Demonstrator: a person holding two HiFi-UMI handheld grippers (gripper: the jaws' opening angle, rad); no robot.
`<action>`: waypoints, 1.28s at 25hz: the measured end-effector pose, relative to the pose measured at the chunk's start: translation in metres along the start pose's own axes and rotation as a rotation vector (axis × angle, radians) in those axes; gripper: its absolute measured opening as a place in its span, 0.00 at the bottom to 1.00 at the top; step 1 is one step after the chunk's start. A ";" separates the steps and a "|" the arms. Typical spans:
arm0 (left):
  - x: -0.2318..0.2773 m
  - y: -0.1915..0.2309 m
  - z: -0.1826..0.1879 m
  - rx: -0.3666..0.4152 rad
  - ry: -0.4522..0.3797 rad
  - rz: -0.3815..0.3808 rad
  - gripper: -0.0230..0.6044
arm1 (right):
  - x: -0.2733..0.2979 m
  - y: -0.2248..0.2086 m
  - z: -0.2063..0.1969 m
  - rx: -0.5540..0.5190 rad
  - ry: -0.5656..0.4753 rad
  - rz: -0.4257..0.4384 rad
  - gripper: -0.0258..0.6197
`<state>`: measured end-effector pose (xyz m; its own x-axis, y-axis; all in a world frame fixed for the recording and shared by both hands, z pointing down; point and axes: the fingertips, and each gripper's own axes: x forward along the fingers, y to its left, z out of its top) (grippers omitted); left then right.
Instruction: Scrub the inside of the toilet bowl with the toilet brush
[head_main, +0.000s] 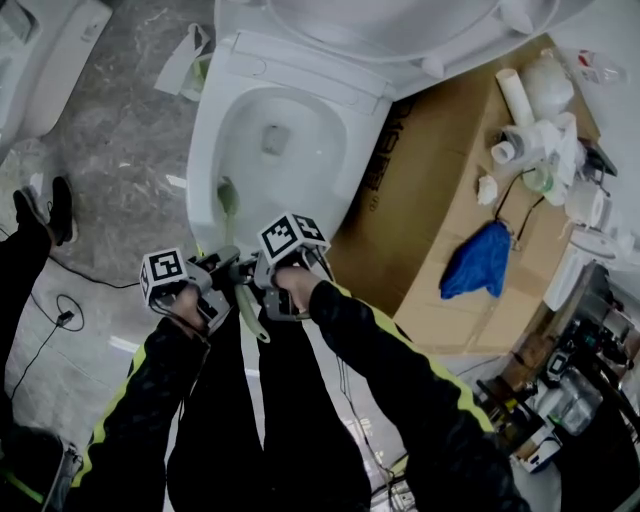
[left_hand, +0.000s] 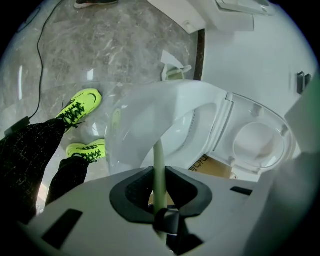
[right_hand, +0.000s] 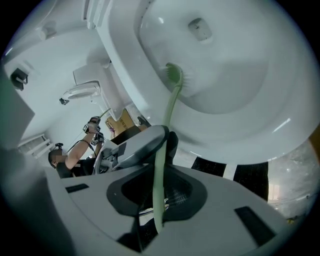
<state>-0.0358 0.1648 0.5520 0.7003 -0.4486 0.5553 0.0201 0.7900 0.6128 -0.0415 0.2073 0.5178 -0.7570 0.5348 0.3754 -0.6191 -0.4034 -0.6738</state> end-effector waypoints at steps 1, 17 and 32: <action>0.002 -0.003 0.003 0.007 -0.003 -0.007 0.16 | -0.001 0.001 0.004 -0.008 -0.004 -0.001 0.13; 0.035 -0.053 0.042 0.138 -0.016 -0.009 0.16 | -0.029 0.025 0.065 -0.062 -0.101 0.099 0.13; 0.090 -0.103 0.066 0.338 0.053 0.023 0.16 | -0.073 0.033 0.127 -0.003 -0.354 0.276 0.13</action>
<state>-0.0224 0.0155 0.5763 0.7343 -0.4029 0.5463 -0.2275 0.6122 0.7573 -0.0327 0.0604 0.5493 -0.9191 0.1196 0.3754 -0.3832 -0.4925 -0.7814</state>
